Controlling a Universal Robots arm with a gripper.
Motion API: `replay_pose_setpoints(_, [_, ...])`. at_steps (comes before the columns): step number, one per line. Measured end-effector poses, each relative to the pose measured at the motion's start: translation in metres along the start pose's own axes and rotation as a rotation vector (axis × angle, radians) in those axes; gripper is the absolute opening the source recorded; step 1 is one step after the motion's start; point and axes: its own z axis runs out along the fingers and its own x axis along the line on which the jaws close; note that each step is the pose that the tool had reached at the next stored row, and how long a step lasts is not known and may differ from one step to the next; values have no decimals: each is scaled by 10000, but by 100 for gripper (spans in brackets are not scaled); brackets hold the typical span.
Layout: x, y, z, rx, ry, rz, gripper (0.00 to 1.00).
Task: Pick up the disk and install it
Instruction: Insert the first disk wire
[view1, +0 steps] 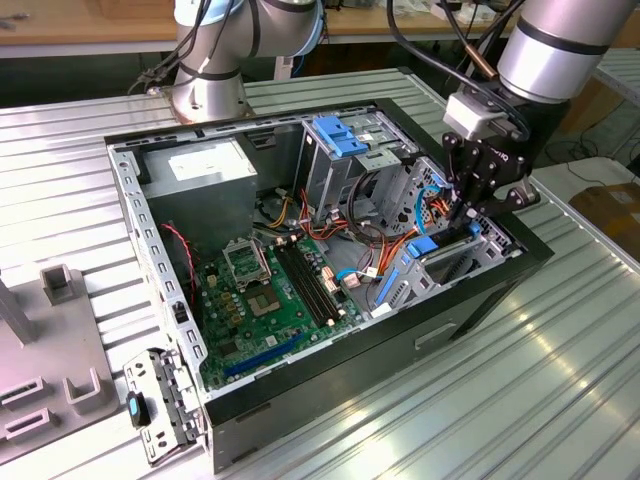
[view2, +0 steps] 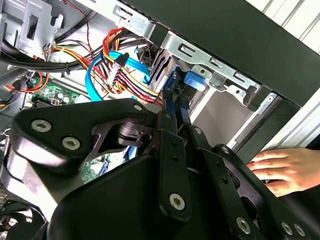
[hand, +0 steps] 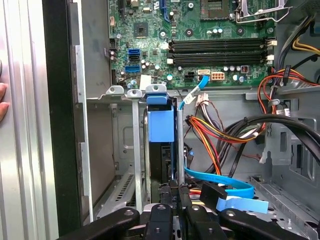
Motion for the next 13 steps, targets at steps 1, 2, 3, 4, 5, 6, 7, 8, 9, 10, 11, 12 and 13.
replay_pose_setpoints(1, [4, 0, -1, 0, 3, 0, 17])
replay_pose_setpoints(2, [13, -1, 0, 0, 3, 0, 17])
replay_pose_setpoints(3, [20, -1, 1, 0, 1, 0, 17])
replay_pose_setpoints(4, [20, -1, 1, 0, 1, 0, 17])
replay_pose_setpoints(5, [20, -1, 1, 0, 2, 0, 17])
replay_pose_setpoints(6, [20, -1, 2, 0, 2, 0, 17])
replay_pose_setpoints(7, [20, -1, 8, 0, 0, 0, 17])
replay_pose_setpoints(8, [20, 0, 13, 0, 1, 0, 17])
replay_pose_setpoints(9, [19, 0, 18, 0, 1, 0, 17])
replay_pose_setpoints(10, [19, 0, 20, 0, 2, 0, 17])
replay_pose_setpoints(11, [19, 0, 20, 0, 3, 0, 17])
replay_pose_setpoints(12, [19, 0, 21, 0, 2, 0, 17])
replay_pose_setpoints(13, [19, 0, 21, 0, 2, 0, 17])
